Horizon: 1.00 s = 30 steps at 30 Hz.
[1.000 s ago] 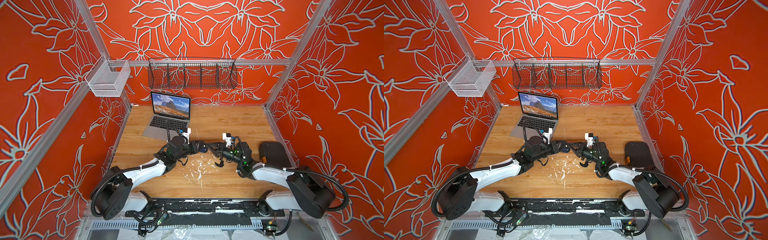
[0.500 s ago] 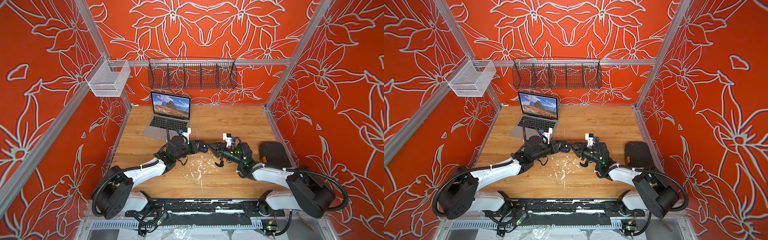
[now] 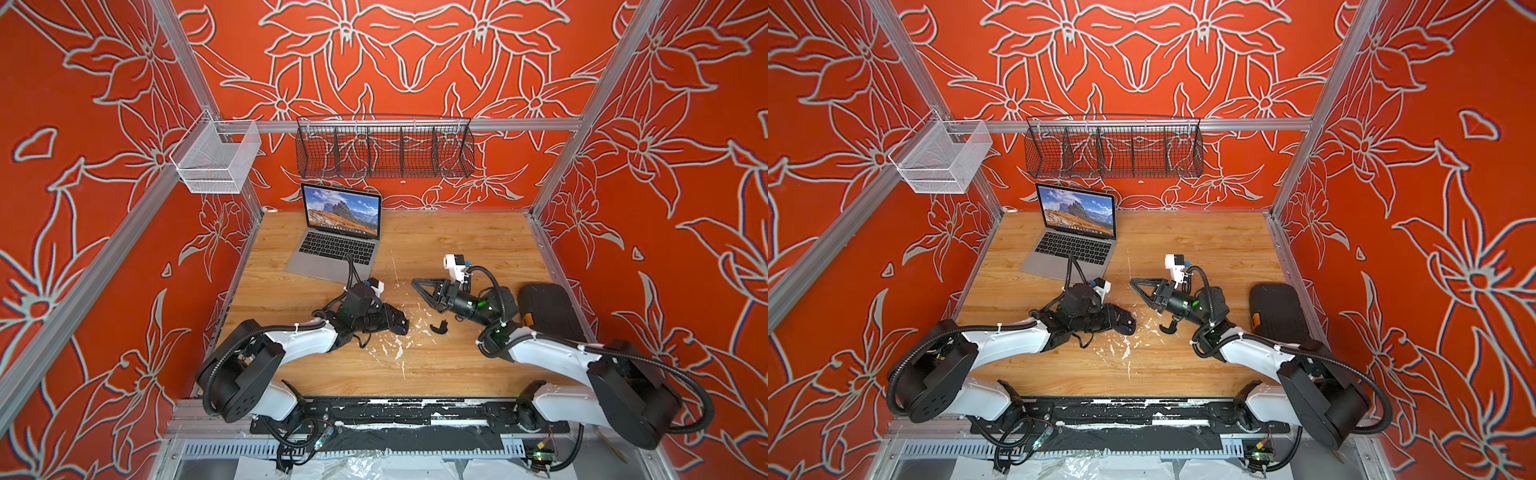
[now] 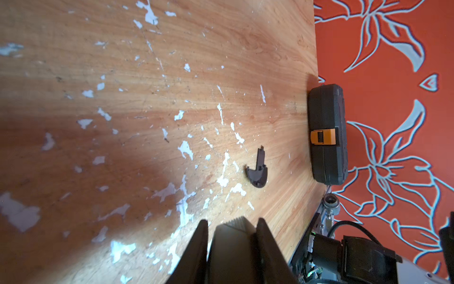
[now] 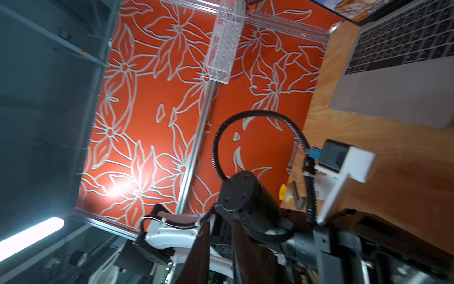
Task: Insert the wireless mouse receiver into the laptop
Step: Take out the USB plug from the mouse.
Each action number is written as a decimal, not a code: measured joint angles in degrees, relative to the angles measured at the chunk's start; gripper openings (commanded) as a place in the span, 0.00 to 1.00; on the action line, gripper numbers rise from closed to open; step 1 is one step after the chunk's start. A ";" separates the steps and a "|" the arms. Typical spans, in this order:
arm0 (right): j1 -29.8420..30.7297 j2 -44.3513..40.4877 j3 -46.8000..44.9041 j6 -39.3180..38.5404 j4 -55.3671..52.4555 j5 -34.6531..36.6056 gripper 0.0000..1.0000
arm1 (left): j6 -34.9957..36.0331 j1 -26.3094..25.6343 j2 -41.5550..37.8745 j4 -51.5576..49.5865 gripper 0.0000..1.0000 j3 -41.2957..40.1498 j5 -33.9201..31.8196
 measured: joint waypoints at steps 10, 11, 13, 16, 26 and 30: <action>2.14 -14.51 9.16 -47.12 -62.10 9.18 0.52 | 9.18 3.67 -0.98 -14.53 0.00 1.40 9.94; 2.71 -13.22 9.09 -50.36 -65.59 9.22 0.53 | 9.92 3.67 -0.83 -15.45 0.00 1.53 10.71; 4.31 -10.19 8.96 -55.01 -70.62 9.25 0.56 | 11.17 3.67 -0.33 -16.76 0.00 1.62 11.82; 7.58 -5.75 8.94 -59.87 -74.10 9.46 0.59 | 12.41 3.74 0.79 -18.29 0.00 1.62 12.87; 14.73 10.40 12.31 -65.00 -69.66 9.03 0.55 | 14.19 3.91 4.42 -19.43 0.00 1.88 14.43; 15.85 13.73 13.22 -64.81 -66.03 8.68 0.47 | 14.29 3.93 4.70 -19.41 0.00 2.03 14.71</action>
